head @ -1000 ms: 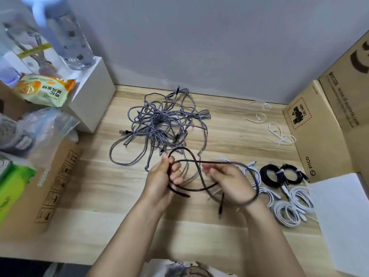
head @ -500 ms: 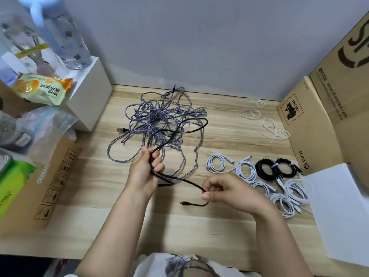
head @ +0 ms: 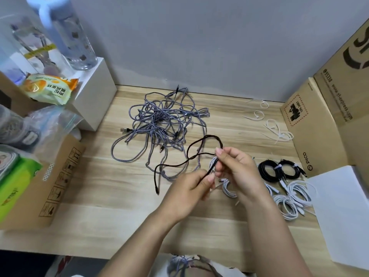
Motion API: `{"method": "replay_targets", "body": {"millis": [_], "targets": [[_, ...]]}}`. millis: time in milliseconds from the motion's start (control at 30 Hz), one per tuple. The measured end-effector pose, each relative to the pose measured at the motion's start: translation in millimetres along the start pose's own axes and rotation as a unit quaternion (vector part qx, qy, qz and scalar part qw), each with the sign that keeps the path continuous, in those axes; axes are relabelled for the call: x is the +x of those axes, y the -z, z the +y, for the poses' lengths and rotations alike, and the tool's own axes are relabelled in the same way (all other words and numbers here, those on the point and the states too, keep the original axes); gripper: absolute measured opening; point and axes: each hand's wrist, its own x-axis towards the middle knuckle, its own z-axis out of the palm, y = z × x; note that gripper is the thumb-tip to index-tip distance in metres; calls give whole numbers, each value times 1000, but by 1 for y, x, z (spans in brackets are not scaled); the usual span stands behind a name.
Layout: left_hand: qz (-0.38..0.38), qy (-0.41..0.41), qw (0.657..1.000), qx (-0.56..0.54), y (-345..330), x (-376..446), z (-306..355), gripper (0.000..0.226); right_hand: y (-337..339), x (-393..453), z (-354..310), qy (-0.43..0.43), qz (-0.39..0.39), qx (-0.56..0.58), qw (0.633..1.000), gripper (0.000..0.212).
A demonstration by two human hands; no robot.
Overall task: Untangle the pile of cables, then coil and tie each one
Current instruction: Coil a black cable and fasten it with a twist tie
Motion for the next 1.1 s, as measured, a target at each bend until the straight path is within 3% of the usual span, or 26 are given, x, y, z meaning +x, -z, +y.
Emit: {"method": "replay_targets", "body": {"millis": [67, 167, 233, 333, 433, 567, 667, 767, 867, 1000, 1100], "targets": [[6, -2, 1000, 18, 1, 0, -5, 30, 1, 2, 1, 10, 47, 12, 999, 15], [18, -11, 1000, 4, 8, 2, 4, 34, 3, 7, 10, 70, 93, -88, 989, 12], [-1, -4, 998, -55, 11, 4, 16, 34, 4, 9, 14, 132, 58, -188, 971, 24], [-14, 32, 986, -163, 17, 8, 32, 42, -1, 9, 12, 211, -38, -264, 940, 23], [-3, 79, 948, -307, 23, 12, 40, 40, -5, 10, 14, 217, -24, -228, 949, 32], [-23, 57, 872, -485, 31, 13, 44, 37, -8, 11, 14, 229, 33, -187, 955, 27], [-65, 17, 822, -565, 30, 12, 60, 26, -16, 12, 16, 210, -12, -178, 961, 29], [-57, -15, 802, -594, 26, 17, 71, 17, -31, 11, 19, 168, -63, -193, 965, 21], [-11, -29, 837, -546, 25, 25, 72, 33, -38, 4, 13, 135, -85, -196, 967, 27], [72, -17, 920, -384, 26, 35, 60, 37, -34, -3, 13, 147, -77, -407, 898, 19], [99, -35, 959, -264, 25, 36, 52, 49, -29, -4, 15, 158, -66, -442, 880, 27]]}}
